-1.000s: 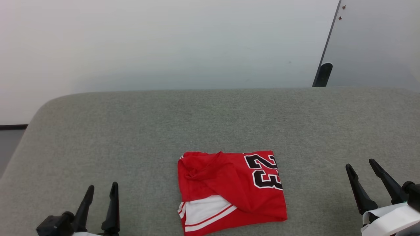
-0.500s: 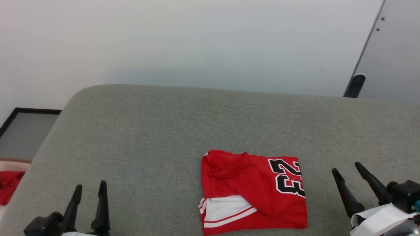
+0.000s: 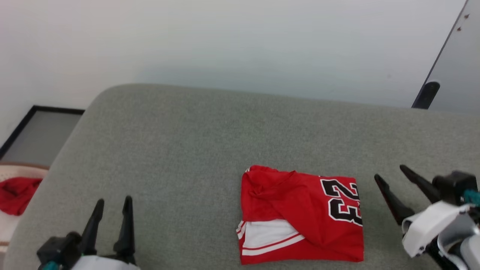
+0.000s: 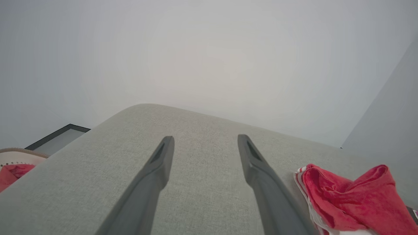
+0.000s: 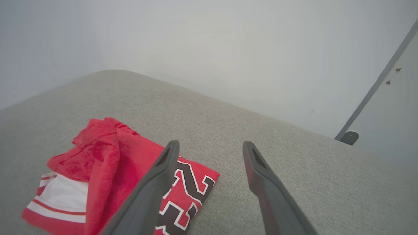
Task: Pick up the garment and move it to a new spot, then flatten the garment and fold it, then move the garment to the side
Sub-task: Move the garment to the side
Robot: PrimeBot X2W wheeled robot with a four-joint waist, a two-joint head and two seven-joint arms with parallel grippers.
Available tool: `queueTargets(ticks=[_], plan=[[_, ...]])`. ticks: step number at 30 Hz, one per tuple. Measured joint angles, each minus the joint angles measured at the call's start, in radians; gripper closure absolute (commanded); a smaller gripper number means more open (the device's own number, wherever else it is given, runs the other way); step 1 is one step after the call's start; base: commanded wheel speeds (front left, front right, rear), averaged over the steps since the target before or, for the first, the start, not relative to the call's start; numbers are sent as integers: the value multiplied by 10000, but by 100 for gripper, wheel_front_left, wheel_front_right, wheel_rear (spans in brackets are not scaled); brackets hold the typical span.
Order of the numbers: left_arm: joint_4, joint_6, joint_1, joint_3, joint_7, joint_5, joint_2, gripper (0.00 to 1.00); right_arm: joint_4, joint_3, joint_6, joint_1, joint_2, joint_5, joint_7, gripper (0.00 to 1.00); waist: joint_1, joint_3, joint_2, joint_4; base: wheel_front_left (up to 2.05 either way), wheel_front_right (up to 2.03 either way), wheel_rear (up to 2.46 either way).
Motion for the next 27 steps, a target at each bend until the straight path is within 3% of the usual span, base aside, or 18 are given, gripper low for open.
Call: queueTargets(ticks=[16, 27], plan=[[115, 0, -1382, -679, 0, -2, -328, 0, -192, 416, 0, -1293, -506, 1618, 4569, 0, 0, 1892, 0, 426, 0, 0, 0], [255, 0, -1635, -786, 0, -48, -357, 0, -453, 314, 0, -1202, -500, 1778, 7229, 0, 0, 2279, 0, 737, 0, 0, 0]])
